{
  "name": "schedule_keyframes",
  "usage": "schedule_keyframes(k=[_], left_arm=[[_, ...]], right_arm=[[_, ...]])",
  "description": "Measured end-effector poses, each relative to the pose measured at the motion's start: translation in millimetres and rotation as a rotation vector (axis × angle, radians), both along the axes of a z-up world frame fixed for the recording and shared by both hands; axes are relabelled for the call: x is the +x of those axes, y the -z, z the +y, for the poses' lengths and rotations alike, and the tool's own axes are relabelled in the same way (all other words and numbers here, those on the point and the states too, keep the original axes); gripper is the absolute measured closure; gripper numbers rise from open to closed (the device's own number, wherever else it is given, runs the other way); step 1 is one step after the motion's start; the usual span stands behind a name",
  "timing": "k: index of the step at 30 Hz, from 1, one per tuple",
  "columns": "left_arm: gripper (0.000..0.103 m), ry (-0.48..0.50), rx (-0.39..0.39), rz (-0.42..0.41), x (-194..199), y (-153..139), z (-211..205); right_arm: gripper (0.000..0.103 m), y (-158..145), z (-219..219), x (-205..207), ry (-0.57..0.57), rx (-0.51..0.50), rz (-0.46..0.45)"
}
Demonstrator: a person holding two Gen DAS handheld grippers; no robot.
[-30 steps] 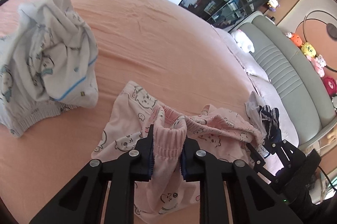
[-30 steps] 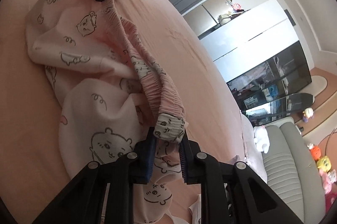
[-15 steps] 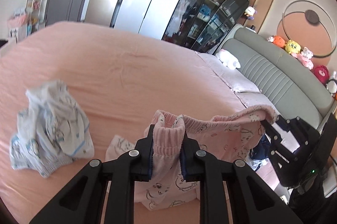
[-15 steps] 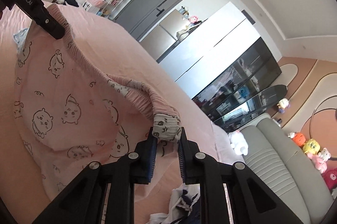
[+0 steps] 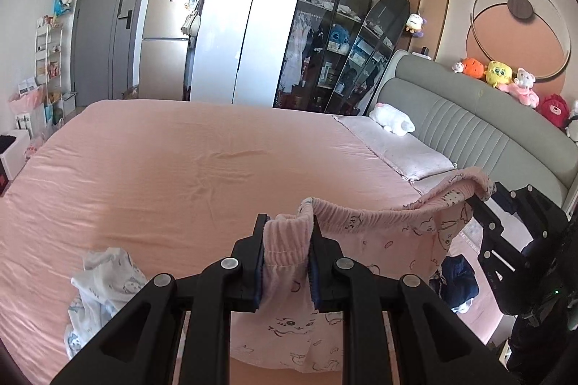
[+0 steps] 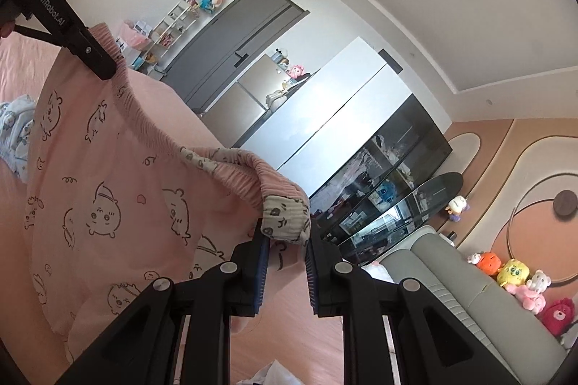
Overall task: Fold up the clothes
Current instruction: 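Lift the pink pants by the waistband with both grippers, spreading them apart, then lay the pink pants flat on the bed and open both grippers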
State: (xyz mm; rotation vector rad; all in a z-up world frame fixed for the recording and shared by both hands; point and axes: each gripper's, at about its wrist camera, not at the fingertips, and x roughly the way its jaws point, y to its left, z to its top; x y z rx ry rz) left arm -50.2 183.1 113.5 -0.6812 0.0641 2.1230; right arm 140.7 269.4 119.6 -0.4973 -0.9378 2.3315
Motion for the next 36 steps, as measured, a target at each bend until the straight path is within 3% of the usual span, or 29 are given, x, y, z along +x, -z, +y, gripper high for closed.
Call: schedule_keyframes(k=[6, 12, 15, 17, 21, 29, 36], left_arm=[[0.087, -0.003, -0.035, 0.070, -22.6, -33.4, 28.1], [0.087, 0.000, -0.012, 0.195, -27.3, -80.8, 45.9], [0.087, -0.006, 0.024, 0.210, -23.6, -86.6, 43.9], [0.087, 0.009, 0.067, 0.181, -18.0, -75.5, 35.0], [0.087, 0.019, 0.098, 0.060, -4.5, -24.0, 16.6], [0.087, 0.005, -0.011, -0.146, 36.0, 83.0, -18.8], [0.087, 0.054, -0.025, -0.195, 72.3, 105.4, -41.8]], right_arm=[[0.087, -29.7, 27.4, -34.8, 0.006, 0.031, 0.039], [0.087, -76.1, 54.2, -51.4, 0.019, -0.010, 0.159], [0.087, -85.8, 63.7, -52.6, 0.016, -0.026, 0.194], [0.087, -81.4, 66.5, -47.6, 0.006, -0.056, 0.195], [0.087, -51.7, 63.7, -29.1, -0.036, -0.147, 0.134], [0.087, 34.3, 29.3, 21.9, -0.099, -0.338, -0.068], [0.087, 87.1, 1.6, 50.3, -0.137, -0.436, -0.232]])
